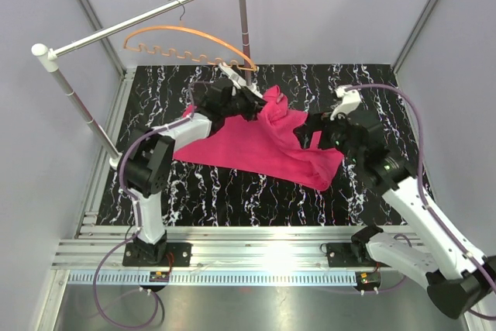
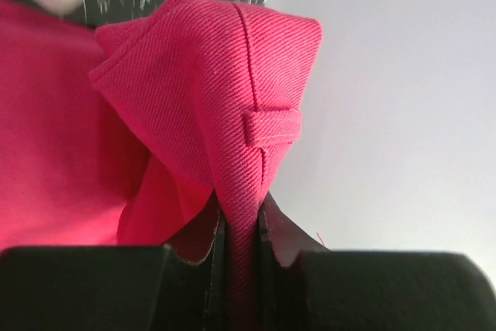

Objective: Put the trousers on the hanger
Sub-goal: Fold the trousers

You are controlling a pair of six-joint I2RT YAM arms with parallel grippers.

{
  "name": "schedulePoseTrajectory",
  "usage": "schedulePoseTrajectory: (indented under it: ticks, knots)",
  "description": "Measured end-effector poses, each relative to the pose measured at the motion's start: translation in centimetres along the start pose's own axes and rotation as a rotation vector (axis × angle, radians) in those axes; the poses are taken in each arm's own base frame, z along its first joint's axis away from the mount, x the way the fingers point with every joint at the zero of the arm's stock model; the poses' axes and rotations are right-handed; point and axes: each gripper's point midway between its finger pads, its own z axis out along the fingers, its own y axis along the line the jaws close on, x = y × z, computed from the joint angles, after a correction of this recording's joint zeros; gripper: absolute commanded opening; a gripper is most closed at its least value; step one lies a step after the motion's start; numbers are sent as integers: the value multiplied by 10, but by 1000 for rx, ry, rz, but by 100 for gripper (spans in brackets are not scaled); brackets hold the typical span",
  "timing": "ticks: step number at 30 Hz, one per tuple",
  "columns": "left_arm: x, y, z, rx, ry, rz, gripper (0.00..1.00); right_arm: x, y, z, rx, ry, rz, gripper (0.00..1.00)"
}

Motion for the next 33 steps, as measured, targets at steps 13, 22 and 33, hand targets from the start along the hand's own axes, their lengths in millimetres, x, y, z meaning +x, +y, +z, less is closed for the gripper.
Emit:
schedulePoseTrajectory:
  ticks: [13, 22, 33]
  knots:
    - [-7, -96, -88, 220, -66, 275, 0, 51, -80, 25, 458, 138, 90, 100]
    - [-34, -67, -138, 102, -174, 381, 0, 83, -128, 38, 654, 227, 198, 100]
    - [-33, -28, -134, 17, -158, 387, 0, 136, -132, 82, 602, 344, 277, 100]
